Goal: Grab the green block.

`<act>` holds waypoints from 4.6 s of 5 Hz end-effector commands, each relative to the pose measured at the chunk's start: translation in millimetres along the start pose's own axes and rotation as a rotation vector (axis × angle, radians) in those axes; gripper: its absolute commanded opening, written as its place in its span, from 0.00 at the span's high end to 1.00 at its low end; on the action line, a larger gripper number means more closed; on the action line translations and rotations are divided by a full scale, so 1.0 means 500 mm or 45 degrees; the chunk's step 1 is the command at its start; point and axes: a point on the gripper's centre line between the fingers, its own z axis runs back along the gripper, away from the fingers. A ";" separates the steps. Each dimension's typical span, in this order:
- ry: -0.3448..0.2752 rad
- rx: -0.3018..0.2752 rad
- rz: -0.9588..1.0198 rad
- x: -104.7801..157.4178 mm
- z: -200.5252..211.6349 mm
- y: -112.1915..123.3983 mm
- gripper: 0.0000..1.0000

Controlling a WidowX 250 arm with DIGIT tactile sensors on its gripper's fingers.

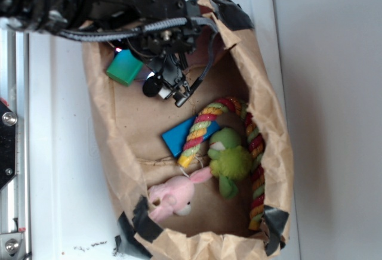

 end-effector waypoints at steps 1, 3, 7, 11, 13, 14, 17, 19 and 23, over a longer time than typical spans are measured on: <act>-0.010 -0.036 0.035 0.027 0.012 0.036 0.00; 0.008 -0.032 0.075 0.040 0.013 0.025 0.00; 0.068 0.097 0.150 0.013 -0.005 0.050 0.00; 0.062 0.075 0.122 -0.015 -0.057 0.081 0.00; 0.030 0.009 0.125 0.000 -0.038 0.068 1.00; -0.024 -0.018 0.122 0.011 -0.030 0.061 1.00; -0.180 -0.234 -0.203 0.026 0.082 0.014 1.00; -0.318 -0.275 -0.626 -0.009 0.177 -0.056 1.00; -0.483 -0.336 -1.135 -0.036 0.333 -0.137 1.00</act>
